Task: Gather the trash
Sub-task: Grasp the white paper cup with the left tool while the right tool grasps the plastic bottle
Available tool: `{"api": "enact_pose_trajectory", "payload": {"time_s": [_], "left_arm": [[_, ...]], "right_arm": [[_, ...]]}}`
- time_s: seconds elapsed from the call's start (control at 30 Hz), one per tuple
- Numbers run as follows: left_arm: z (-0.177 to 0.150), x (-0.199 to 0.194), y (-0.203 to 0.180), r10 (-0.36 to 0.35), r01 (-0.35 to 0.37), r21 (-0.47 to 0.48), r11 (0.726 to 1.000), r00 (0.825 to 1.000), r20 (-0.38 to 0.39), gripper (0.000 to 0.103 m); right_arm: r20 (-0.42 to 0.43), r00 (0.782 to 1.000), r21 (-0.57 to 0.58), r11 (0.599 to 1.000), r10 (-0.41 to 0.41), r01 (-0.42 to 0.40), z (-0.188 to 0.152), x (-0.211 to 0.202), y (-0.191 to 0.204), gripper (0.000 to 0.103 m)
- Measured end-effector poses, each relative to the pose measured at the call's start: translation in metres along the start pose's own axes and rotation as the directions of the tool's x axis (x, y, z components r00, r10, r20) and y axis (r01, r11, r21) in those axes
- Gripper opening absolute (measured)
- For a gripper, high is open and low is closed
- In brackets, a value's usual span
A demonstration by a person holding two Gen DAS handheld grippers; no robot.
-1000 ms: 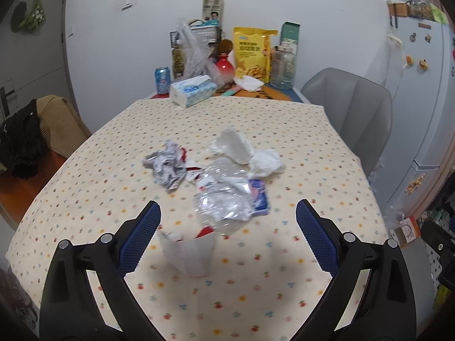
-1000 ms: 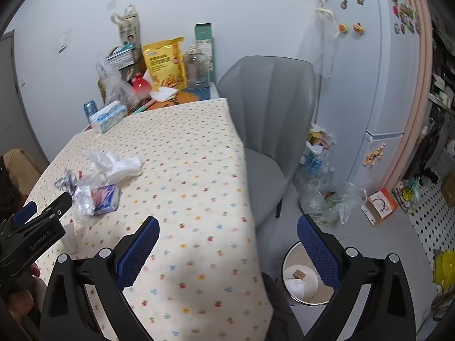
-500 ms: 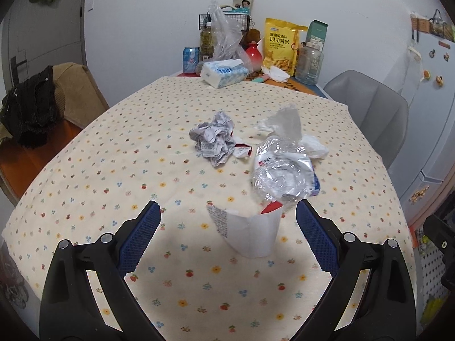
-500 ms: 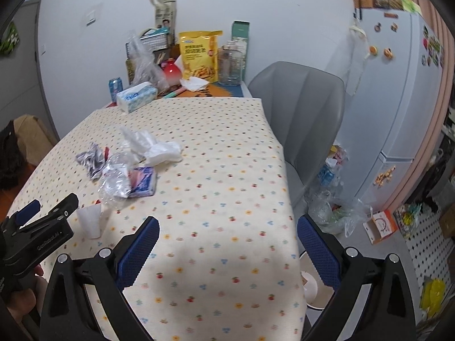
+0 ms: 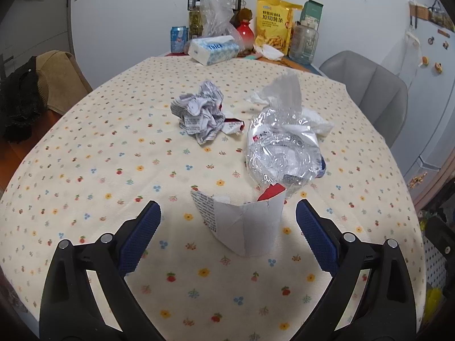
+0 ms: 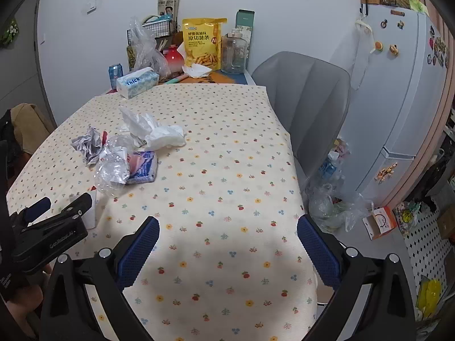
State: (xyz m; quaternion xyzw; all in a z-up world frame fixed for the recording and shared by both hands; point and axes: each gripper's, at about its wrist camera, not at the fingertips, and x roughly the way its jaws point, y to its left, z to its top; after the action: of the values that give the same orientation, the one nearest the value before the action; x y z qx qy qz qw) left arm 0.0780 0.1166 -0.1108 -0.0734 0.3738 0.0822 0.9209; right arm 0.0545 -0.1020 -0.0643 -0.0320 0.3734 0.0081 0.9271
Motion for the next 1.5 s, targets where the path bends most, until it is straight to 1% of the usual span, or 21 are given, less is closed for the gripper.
{"api": "enact_pose_trajectory", "payload": {"time_s": [0.03, 0.1, 0.13, 0.17, 0.23, 0.27, 0.3, 0.33, 0.4, 0.5, 0.53, 0.6, 0.73, 0.83, 0.9, 1.07, 1.1, 1.17, 1.23, 1.5], "left_arm": [[0.002, 0.006, 0.000, -0.004, 0.004, -0.007, 1.000, 1.000, -0.026, 0.094], [0.006, 0.013, 0.003, -0.019, 0.018, -0.028, 0.999, 0.999, -0.039, 0.092], [0.007, 0.016, 0.003, -0.020, 0.019, -0.028, 0.999, 0.999, -0.044, 0.084], [0.008, 0.020, 0.003, -0.025, 0.024, -0.027, 0.999, 0.998, -0.058, 0.070], [0.008, 0.026, 0.003, -0.038, 0.035, -0.031, 0.999, 0.995, -0.087, 0.050], [0.008, 0.025, 0.003, -0.041, 0.038, -0.035, 0.999, 0.996, -0.082, 0.043], [0.009, 0.024, 0.005, -0.050, 0.047, -0.041, 0.998, 0.996, -0.074, 0.034], [0.009, 0.022, 0.007, -0.045, 0.042, -0.047, 0.998, 0.996, -0.073, 0.028], [0.011, 0.017, 0.011, -0.044, 0.041, -0.058, 0.997, 0.998, -0.051, 0.028], [0.017, 0.005, 0.018, -0.022, 0.021, -0.070, 0.997, 1.000, -0.004, 0.027], [0.021, 0.003, 0.021, -0.014, 0.015, -0.073, 0.997, 1.000, 0.006, 0.027], [0.026, -0.001, 0.024, 0.000, 0.002, -0.074, 0.997, 1.000, 0.023, 0.027], [0.034, -0.002, 0.031, 0.019, -0.016, -0.073, 0.997, 0.999, 0.039, 0.028], [0.037, 0.002, 0.035, 0.019, -0.016, -0.080, 0.997, 0.999, 0.038, 0.028], [0.038, 0.005, 0.039, 0.020, -0.017, -0.081, 0.997, 0.999, 0.035, 0.028], [0.040, 0.019, 0.047, 0.023, -0.021, -0.092, 0.996, 1.000, 0.019, 0.028], [0.040, 0.021, 0.048, 0.022, -0.021, -0.094, 0.995, 1.000, 0.018, 0.028], [0.042, 0.026, 0.051, 0.022, -0.021, -0.097, 0.995, 1.000, 0.013, 0.028], [0.043, 0.030, 0.053, 0.024, -0.022, -0.100, 0.995, 1.000, 0.010, 0.028], [0.049, 0.044, 0.061, 0.025, -0.026, -0.116, 0.993, 1.000, -0.004, 0.028]], "right_arm": [[-0.005, 1.000, 0.002, 1.000, -0.002, 0.002, 0.000, 0.002, -0.002, 0.095], [-0.015, 1.000, 0.012, 1.000, -0.005, 0.005, 0.001, 0.006, -0.005, 0.095], [-0.016, 1.000, 0.016, 1.000, -0.006, 0.006, 0.002, 0.007, -0.006, 0.095], [-0.017, 1.000, 0.017, 1.000, -0.005, 0.005, 0.003, 0.008, -0.006, 0.095], [-0.016, 1.000, 0.015, 1.000, -0.001, 0.001, 0.005, 0.010, -0.005, 0.095], [-0.017, 1.000, 0.013, 1.000, 0.002, -0.002, 0.006, 0.011, -0.004, 0.095], [-0.018, 1.000, 0.009, 1.000, 0.008, -0.008, 0.007, 0.012, -0.001, 0.095], [-0.017, 1.000, 0.005, 1.000, 0.014, -0.014, 0.008, 0.013, 0.001, 0.095], [-0.015, 0.999, -0.002, 1.000, 0.031, -0.031, 0.010, 0.015, 0.007, 0.095], [-0.017, 0.997, -0.016, 0.997, 0.073, -0.073, 0.016, 0.017, 0.019, 0.095], [-0.017, 0.996, -0.021, 0.996, 0.090, -0.091, 0.019, 0.018, 0.024, 0.092], [-0.020, 0.992, -0.032, 0.992, 0.122, -0.123, 0.024, 0.018, 0.034, 0.091], [-0.013, 0.987, -0.056, 0.986, 0.159, -0.160, 0.031, 0.020, 0.053, 0.090], [-0.023, 0.983, -0.069, 0.981, 0.180, -0.181, 0.035, 0.025, 0.065, 0.087], [-0.039, 0.980, -0.078, 0.977, 0.197, -0.199, 0.037, 0.032, 0.074, 0.083], [-0.087, 0.966, -0.075, 0.965, 0.244, -0.250, 0.043, 0.051, 0.091, 0.064], [-0.093, 0.964, -0.077, 0.964, 0.248, -0.256, 0.043, 0.053, 0.093, 0.063], [-0.108, 0.961, -0.079, 0.961, 0.256, -0.265, 0.045, 0.058, 0.099, 0.055], [-0.122, 0.957, -0.083, 0.958, 0.262, -0.273, 0.047, 0.064, 0.106, 0.051], [-0.137, 0.952, -0.098, 0.953, 0.273, -0.288, 0.059, 0.083, 0.125, 0.050]]}}
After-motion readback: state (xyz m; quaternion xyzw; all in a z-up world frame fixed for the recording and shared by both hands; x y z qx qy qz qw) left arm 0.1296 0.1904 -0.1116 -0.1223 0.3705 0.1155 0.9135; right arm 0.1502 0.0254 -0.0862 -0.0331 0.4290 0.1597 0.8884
